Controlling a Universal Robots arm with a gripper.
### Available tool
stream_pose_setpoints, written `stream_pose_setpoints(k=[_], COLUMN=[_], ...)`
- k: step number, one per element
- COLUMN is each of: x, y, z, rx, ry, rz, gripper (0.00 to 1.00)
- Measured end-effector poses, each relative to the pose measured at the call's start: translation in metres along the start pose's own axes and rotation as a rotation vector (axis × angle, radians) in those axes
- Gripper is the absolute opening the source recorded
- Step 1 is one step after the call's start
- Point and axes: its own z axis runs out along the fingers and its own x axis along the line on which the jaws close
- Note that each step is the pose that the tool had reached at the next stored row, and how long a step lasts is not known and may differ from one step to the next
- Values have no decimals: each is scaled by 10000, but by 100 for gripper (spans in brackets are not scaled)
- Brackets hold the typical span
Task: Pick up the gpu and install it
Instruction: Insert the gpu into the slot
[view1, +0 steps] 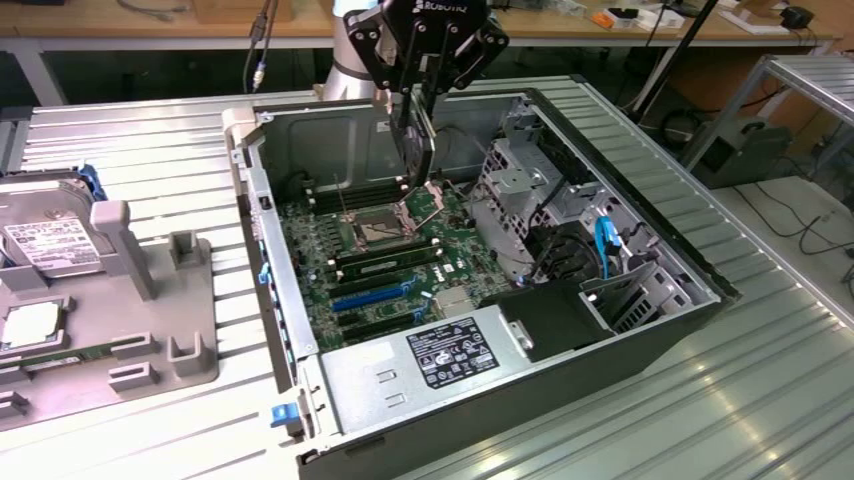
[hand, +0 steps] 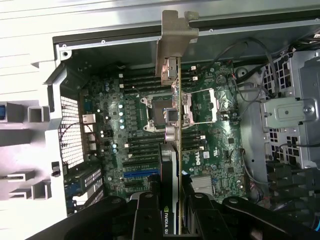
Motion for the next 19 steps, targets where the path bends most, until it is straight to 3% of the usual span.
stream_pose_setpoints(k=[6, 19], x=[0, 0], y=[0, 0], z=[0, 0], rx=[-2, -12], ry=[21, 114], rz=[-257, -1387], gripper=[27, 27])
